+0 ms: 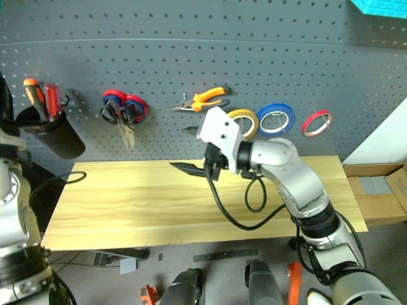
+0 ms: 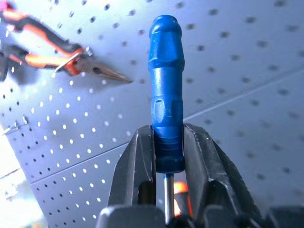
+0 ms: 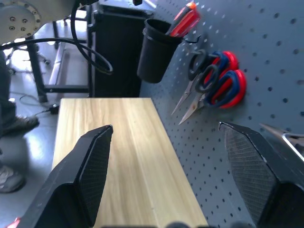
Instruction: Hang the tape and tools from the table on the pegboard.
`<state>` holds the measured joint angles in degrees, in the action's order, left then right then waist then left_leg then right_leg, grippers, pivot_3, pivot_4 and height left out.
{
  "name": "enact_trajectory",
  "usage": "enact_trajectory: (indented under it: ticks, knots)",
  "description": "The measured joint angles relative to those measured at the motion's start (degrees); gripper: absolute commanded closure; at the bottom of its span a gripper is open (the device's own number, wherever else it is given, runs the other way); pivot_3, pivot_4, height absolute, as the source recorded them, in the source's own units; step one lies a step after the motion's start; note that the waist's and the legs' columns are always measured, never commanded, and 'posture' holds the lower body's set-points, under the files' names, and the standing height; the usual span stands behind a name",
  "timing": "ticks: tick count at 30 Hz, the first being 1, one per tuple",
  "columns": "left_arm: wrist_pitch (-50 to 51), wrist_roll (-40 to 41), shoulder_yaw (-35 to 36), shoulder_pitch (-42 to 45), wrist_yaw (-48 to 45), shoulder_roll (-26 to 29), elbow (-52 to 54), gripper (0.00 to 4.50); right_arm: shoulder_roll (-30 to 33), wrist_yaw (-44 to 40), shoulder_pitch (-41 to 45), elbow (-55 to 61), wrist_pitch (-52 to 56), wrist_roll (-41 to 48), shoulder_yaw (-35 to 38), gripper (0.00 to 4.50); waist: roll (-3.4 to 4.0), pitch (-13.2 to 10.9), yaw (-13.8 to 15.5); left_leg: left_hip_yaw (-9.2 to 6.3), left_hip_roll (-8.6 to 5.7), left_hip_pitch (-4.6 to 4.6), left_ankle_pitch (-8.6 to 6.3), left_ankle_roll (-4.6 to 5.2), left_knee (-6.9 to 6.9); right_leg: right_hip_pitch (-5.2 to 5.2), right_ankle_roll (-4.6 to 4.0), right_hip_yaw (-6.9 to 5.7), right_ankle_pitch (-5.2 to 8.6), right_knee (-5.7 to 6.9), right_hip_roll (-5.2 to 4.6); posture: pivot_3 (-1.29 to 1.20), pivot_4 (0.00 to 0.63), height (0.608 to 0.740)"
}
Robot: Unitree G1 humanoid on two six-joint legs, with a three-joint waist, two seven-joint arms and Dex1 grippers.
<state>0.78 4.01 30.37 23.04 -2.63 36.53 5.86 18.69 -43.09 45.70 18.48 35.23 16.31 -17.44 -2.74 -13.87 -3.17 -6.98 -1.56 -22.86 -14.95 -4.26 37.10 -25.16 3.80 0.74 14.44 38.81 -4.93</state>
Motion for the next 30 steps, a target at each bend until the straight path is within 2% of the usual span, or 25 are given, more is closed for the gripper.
enact_trajectory:
  ticks: [6, 11, 21, 30]
  knots:
    - [-8.8, 0.3, -1.0, 10.3, -0.6, 0.9, -20.7, 4.0, -2.6, 2.1, 1.3, -2.5, -1.1, -1.7, -0.1, 0.84, -0.13, 0.1, 0.0, -0.05, -0.03, -0.03, 0.02, -0.04, 0.03, 0.0, 0.0, -0.06, 0.0, 0.0, -0.02, -0.04, 0.169, 0.74]
    - [-17.1, -0.7, -4.2, 14.8, -0.2, -0.3, -32.9, 4.0, -3.6, 2.1, 1.3, -2.6, -1.1, -1.7, -0.2, 0.84, -0.16, 0.1, -0.1, -0.05, -0.06, -0.06, 0.03, -0.05, 0.04, -0.04, 0.0, -0.08, -0.01, -0.03, -0.07, -0.07, 0.177, 0.74]
    - [-26.3, -1.8, -6.5, 18.1, 2.8, -1.1, -43.8, 4.0, -7.7, 2.1, 2.6, -2.3, -1.7, 1.2, 1.4, 0.84, -0.17, 0.1, -1.5, -0.07, -0.06, -0.05, 0.03, -0.05, 0.1, -0.09, -0.01, -0.1, -0.01, 0.12, -0.08, -0.08, 0.181, 0.74]
    - [-27.5, -1.0, -5.8, 15.2, 4.7, -1.0, -42.3, 0.93, -10.4, 3.6, 3.9, -2.4, -4.0, 2.9, 3.8, 0.84, -0.16, 0.4, -1.8, -0.08, -0.06, -0.04, 0.03, -0.05, 0.13, -0.09, -0.01, -0.08, -0.01, 0.17, -0.08, -0.07, 0.17, 0.74]
